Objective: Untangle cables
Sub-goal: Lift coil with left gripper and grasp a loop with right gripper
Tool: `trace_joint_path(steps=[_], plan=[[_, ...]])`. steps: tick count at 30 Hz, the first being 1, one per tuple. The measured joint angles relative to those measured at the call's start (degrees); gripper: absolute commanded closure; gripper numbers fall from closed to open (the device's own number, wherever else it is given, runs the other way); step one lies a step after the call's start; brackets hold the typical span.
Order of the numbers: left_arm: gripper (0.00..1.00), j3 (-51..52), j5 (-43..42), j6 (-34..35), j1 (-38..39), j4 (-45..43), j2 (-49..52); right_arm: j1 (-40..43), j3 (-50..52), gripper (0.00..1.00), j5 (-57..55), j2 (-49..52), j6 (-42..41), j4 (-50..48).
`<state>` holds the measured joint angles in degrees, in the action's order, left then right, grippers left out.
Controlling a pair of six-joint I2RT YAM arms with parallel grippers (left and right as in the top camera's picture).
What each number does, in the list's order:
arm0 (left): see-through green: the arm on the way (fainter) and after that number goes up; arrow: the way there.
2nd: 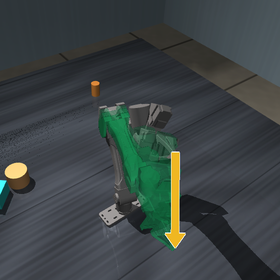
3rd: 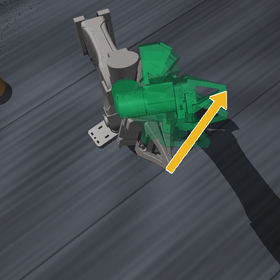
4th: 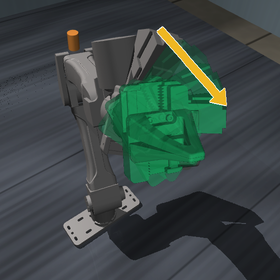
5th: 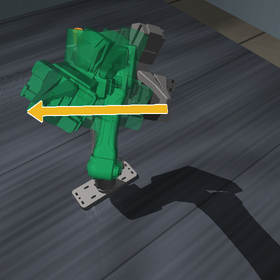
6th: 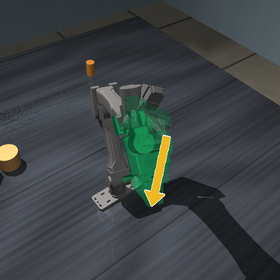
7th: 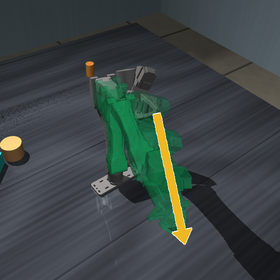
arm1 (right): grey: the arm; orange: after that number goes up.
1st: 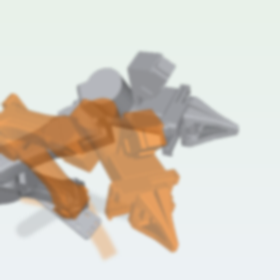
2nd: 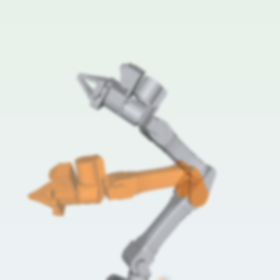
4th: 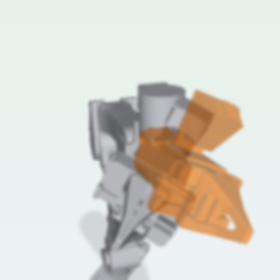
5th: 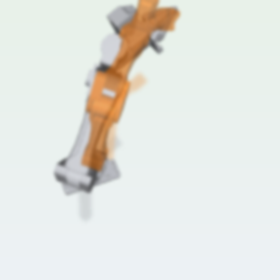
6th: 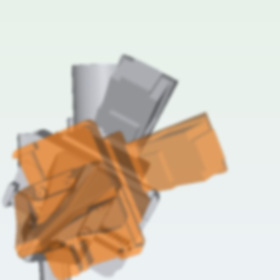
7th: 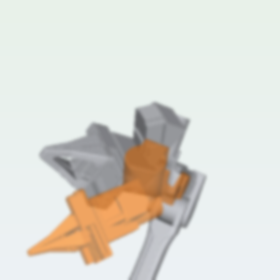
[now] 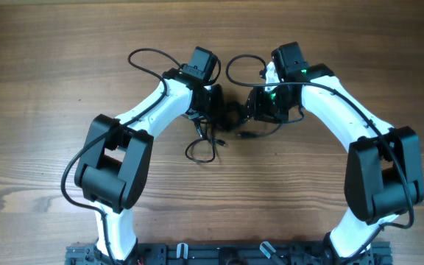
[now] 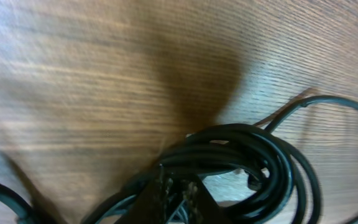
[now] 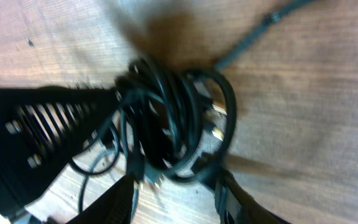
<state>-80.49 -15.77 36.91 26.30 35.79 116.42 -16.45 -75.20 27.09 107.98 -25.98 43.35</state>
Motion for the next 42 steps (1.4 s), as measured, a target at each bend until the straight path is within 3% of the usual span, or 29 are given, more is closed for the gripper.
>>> trace_joint_path(steps=[3,11,14,17,18,20,21,26,28,30,32,37,42], plan=[[0.87,0.0,-2.97,4.66,0.0,0.04,0.0,-0.02,0.07,0.56,0.02,0.0,-1.44,-1.46],[0.87,0.04,-4.28,6.73,0.0,0.04,0.0,-1.79,0.11,0.57,-1.05,2.4,-3.41,0.28],[0.96,0.04,-4.28,6.93,0.0,0.15,0.0,-1.86,0.11,0.65,-3.5,3.28,-3.61,0.94],[0.96,0.04,-4.46,7.15,-0.22,0.13,0.0,-1.86,0.09,0.7,-5.68,6.6,-3.82,0.5],[0.96,0.04,-4.72,7.15,-0.74,0.17,0.0,-1.84,0.07,0.75,-5.49,7.06,-3.82,0.48],[0.96,0.11,-5.49,7.06,-2.82,-0.37,0.0,-1.55,0.04,0.95,-5.22,7.1,-3.98,0.55],[0.96,0.31,-6.75,6.54,-4.02,-1.73,0.0,-1.46,0.04,0.96,-5.01,7.1,-3.96,0.55],[0.89,0.42,-20.98,-2.29,-8.81,-9.11,0.0,-1.36,0.04,0.96,-4.74,7.1,-4.04,0.59],[0.88,0.42,-25.68,-11.13,-7.45,-9.07,-0.26,-1.11,0.07,0.96,-3.96,7.21,-1.55,0.07],[0.92,0.42,-24.15,-17.79,-4.46,-8.96,-1.9,-0.83,0.07,0.96,-1.73,7.48,1.95,-0.76],[0.95,0.42,-16.92,-22.58,-0.59,-7.76,-3.28,-0.26,0.07,0.96,3.04,8.2,6.23,-1.18],[0.95,0.42,-9.22,-25.94,1.92,-4.7,-3.3,7.04,0.13,0.96,21.35,8.33,18.58,-1.9],[0.91,0.39,-8.46,-31.54,1.42,-0.68,-3.45,10.97,0.17,0.96,25.97,8.33,24.94,0.57]])
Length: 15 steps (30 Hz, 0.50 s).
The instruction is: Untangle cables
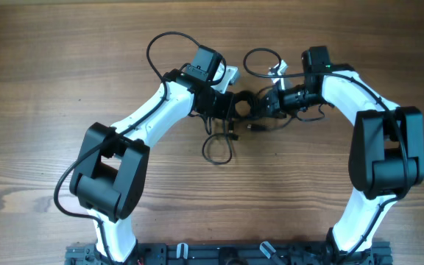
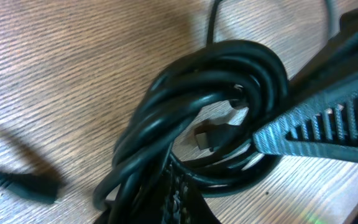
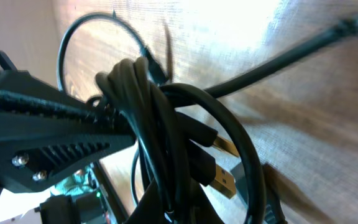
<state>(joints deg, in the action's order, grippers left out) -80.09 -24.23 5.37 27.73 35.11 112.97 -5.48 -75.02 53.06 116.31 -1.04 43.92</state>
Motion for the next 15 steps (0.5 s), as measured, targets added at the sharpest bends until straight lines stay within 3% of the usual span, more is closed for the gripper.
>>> trace_joint_path(steps=[6,11,13,15], plan=[[0.85,0.0,3.15,-2.29,-0.02,0.66,0.0,-0.33,0.0,0.96,3.41,0.39,8.76,3.39],[0.87,0.0,6.21,-1.75,-0.04,-0.37,0.0,-0.31,0.0,0.96,7.34,2.67,15.15,6.95],[0.76,0.0,7.78,-1.4,-0.57,-1.07,0.0,-0.31,0.22,0.96,7.72,3.15,15.8,7.3],[0.49,0.0,9.09,-0.76,-1.16,-1.03,-0.42,-0.28,0.33,0.96,8.26,3.39,15.91,7.19]])
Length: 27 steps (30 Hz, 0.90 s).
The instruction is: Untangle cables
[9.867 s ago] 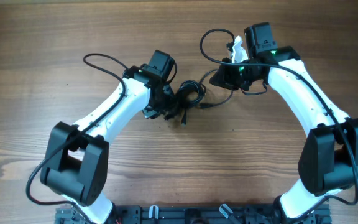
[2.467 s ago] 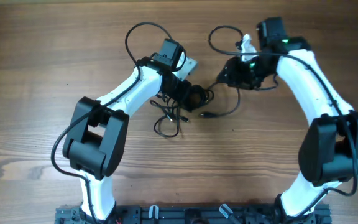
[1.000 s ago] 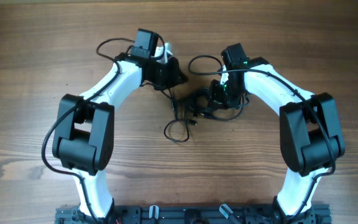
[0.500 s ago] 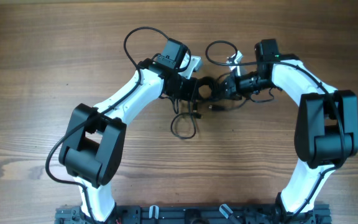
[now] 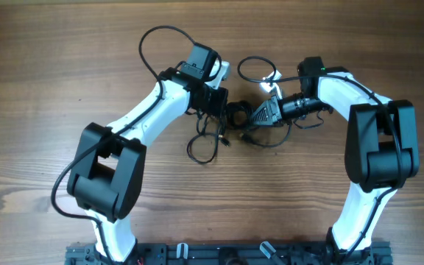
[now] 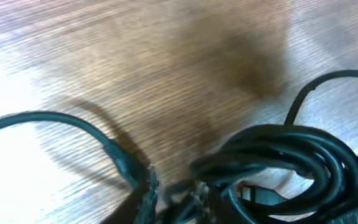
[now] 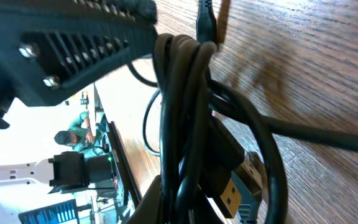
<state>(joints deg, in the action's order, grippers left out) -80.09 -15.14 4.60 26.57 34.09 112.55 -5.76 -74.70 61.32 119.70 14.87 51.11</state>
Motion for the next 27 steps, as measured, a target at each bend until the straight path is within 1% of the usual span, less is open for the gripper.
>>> trace_joint_path(steps=[2,4,5,10,12,14,16,17,18,19,20,24,27], plan=[[0.44,0.02,0.76,0.48,-0.09,-0.28,-1.75,-0.02,0.0,0.95,0.39,0.0,-0.02,-0.11],[0.37,0.0,0.81,0.42,0.02,-0.57,-4.09,-0.02,0.0,0.95,0.44,0.0,-0.04,-0.11],[0.37,0.02,0.33,-0.59,0.17,-0.66,-4.46,-0.02,0.0,0.95,0.44,0.0,-0.04,-0.11],[0.39,0.02,-4.72,-13.31,1.84,-0.61,-4.35,-0.02,0.0,0.94,0.44,0.0,-0.22,-0.11],[0.43,0.02,-5.14,-18.43,1.88,-0.68,-4.22,-0.02,0.0,0.94,0.46,0.0,-0.22,-0.11],[0.44,0.02,-4.55,-24.5,1.88,-0.74,-3.3,-0.02,0.0,0.94,0.46,0.0,-0.22,-0.11],[0.46,0.02,-3.08,-27.15,1.88,-1.53,-2.01,-0.02,0.0,0.94,0.52,0.0,-0.22,-0.11],[0.5,0.02,-2.64,-28.15,1.88,-1.77,-1.16,-0.02,0.0,0.94,0.59,0.0,-0.22,-0.11],[0.58,0.02,-2.29,-28.79,1.88,-2.21,-0.2,-0.02,0.0,0.94,0.61,0.0,-0.22,-0.11],[0.75,0.02,-2.03,-29.38,1.88,-2.4,0.48,-0.02,0.0,0.94,0.61,0.0,-0.22,-0.11],[0.8,0.02,-2.08,-29.86,1.88,-2.69,0.66,-0.02,0.0,0.94,0.63,0.0,-0.22,-0.2],[0.87,0.02,-3.78,-30.91,2.03,-2.19,0.66,0.37,0.02,0.94,0.68,0.0,-1.31,-0.55],[0.87,0.5,-4.24,-31.32,2.29,-1.97,0.66,0.52,0.11,0.94,0.52,0.0,-1.62,-0.33]])
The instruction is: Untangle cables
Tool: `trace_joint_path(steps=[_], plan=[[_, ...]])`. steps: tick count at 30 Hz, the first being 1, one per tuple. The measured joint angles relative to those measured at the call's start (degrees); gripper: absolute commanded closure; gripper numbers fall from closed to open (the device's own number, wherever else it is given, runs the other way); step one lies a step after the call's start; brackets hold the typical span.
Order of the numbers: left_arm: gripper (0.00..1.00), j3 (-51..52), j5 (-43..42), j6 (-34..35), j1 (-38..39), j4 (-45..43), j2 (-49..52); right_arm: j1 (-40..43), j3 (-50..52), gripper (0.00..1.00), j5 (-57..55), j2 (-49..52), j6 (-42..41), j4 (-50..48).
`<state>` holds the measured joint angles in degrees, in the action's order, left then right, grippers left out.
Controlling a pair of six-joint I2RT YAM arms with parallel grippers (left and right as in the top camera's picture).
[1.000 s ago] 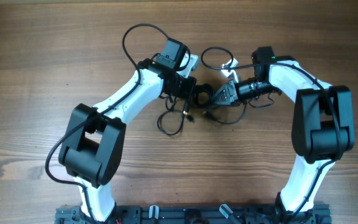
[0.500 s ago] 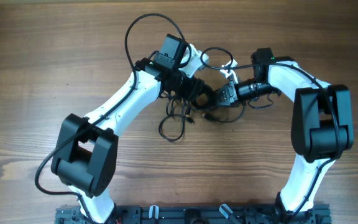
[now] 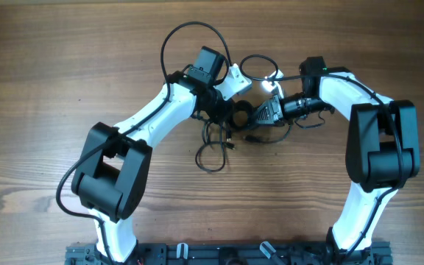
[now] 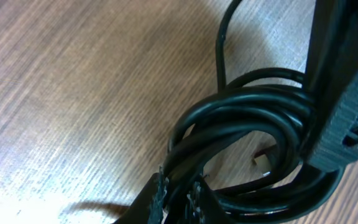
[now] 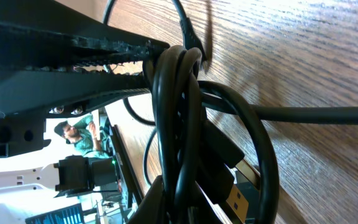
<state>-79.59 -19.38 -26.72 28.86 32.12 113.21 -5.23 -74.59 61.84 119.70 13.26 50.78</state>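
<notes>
A tangled bundle of black cables [image 3: 241, 115] sits at the table's upper middle, held from both sides. My left gripper [image 3: 225, 112] is shut on several strands at the coil's left; in the left wrist view its fingers [image 4: 160, 198] clamp the coil [image 4: 247, 134]. My right gripper [image 3: 259, 115] is shut on the coil's right side, and the right wrist view shows the strands [image 5: 178, 106] running into its jaws beside gold USB plugs [image 5: 236, 194]. A loose loop [image 3: 210, 156] and a plug end [image 3: 249, 135] trail toward the front.
The wooden table [image 3: 43, 96] lies around the bundle. Each arm's own thin black cable arcs behind it: a large loop [image 3: 191, 27] behind the left wrist, a small one [image 3: 258, 61] behind the right. The arm bases [image 3: 234, 254] stand along the front edge.
My left wrist has turned and shifted a little right, its camera end now swung toward the right arm. The loose loop below lies further right. The right arm has not moved.
Both grippers were at the bundle in the upper middle of the table. Then both were shut on it, further right. Then the left hand was back to the left with the coil between the two. Now the left wrist is twisted, both still gripping.
</notes>
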Motion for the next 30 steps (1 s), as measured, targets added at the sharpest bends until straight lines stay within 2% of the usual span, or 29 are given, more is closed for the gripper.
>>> trace_joint_path(steps=[1,2,4,7,10,13,16,19,22,24,28,30], plan=[[0.88,0.17,0.0,0.0,0.24,0.04,0.0,0.09,0.0,0.94,-0.15,0.0,-0.13,0.07],[0.96,0.17,0.04,-0.02,0.46,0.02,0.02,0.15,0.02,0.94,-0.2,0.0,-0.13,0.26],[0.96,0.17,0.42,-0.35,0.81,0.0,0.13,0.28,0.15,0.95,-0.39,0.0,-0.37,0.22],[0.96,0.46,0.96,1.01,1.03,-0.46,0.22,0.39,0.33,0.96,-5.44,0.0,-11.3,-3.89],[0.96,0.48,-0.02,7.58,0.81,-1.07,-0.17,-0.24,0.31,0.96,-13.35,0.0,-25.77,-8.7],[0.96,0.5,-1.68,13.68,0.55,0.09,-3.48,-1.53,0.31,0.96,-18.27,-0.02,-34.42,-11.52],[0.96,0.59,-6.82,15.65,0.55,1.22,-8.57,-1.2,0.2,0.96,-20.87,-0.07,-38.8,-12.92],[0.96,1.27,-12.59,16.72,-0.76,1.84,-11.23,-1.22,0.09,0.96,-20.33,-0.24,-40.74,-13.51],[0.96,1.44,-16.57,19.58,-6.08,1.92,-14.47,-1.09,0.11,0.96,-23.56,-0.13,-40.87,-13.75],[0.96,1.44,-16.48,23.04,-8.79,2.82,-15.19,-1.09,0.11,0.96,-23.93,-0.13,-40.0,-13.68],[0.96,1.42,-10.88,32.98,-13.51,9.75,-15.19,-1.09,0.09,0.95,-21.38,-0.13,-34.16,-12.44],[0.96,1.42,-9.97,34.6,-13.29,11.21,-15.21,-1.07,0.11,0.95,-21.46,-1.16,-31.52,-10.36]])
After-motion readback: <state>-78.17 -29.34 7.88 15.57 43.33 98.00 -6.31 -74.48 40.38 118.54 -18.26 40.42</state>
